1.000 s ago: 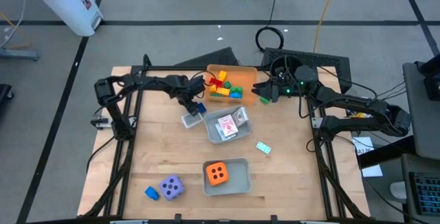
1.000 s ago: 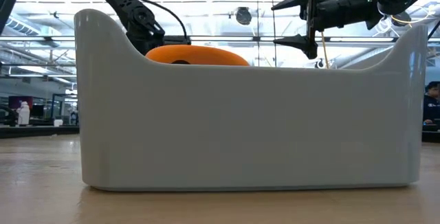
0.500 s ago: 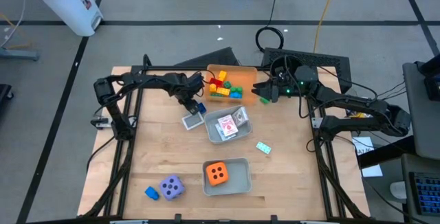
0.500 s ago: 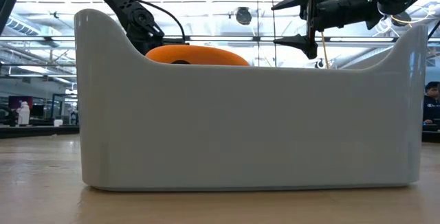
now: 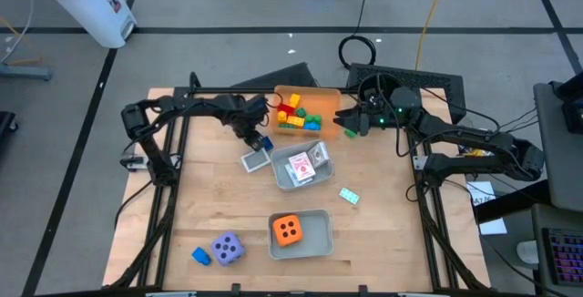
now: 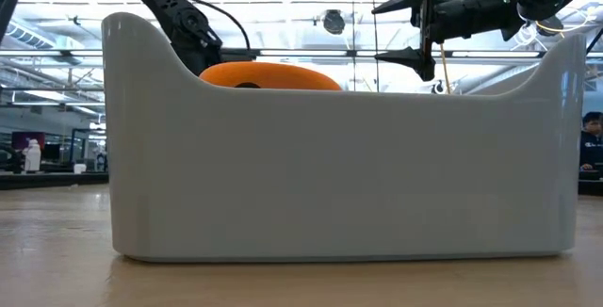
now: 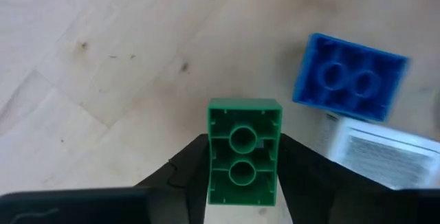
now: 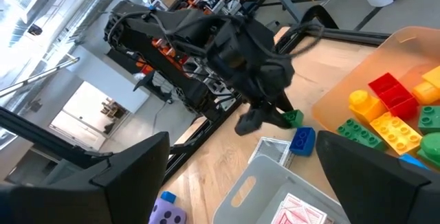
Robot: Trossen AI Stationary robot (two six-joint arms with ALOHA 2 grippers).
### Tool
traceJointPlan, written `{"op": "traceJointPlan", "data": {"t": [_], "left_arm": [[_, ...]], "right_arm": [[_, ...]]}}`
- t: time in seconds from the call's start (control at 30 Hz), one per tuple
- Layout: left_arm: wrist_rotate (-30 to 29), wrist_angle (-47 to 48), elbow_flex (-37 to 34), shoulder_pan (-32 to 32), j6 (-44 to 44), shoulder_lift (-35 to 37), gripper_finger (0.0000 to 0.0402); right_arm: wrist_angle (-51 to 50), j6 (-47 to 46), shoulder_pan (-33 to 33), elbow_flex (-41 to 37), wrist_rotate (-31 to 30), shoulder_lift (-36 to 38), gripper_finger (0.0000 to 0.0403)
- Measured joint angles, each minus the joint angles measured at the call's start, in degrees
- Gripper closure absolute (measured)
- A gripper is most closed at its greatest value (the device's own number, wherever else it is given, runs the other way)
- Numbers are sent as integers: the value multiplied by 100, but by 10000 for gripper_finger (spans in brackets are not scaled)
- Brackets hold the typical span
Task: Pick & Place Toys
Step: Put the green game piece into the orange bin
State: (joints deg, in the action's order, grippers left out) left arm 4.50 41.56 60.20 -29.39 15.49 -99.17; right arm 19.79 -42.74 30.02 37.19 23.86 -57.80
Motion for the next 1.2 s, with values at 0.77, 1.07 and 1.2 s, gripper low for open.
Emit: {"op": "traceJointPlan", "data": {"t": [0.77, 1.07, 1.2], "left_arm": [[1004, -4894, 0, 112, 1580, 2569, 263], [852, -6269, 0, 862, 2260, 1992, 258], [728, -6731, -2, 1124, 2500, 1634, 263]], "right_arm": [[1799, -1087, -901, 0, -606, -547, 41], [3192, -1004, -1214, -2, -808, -1469, 41], [3479, -899, -1231, 2, -885, -1613, 41]]}}
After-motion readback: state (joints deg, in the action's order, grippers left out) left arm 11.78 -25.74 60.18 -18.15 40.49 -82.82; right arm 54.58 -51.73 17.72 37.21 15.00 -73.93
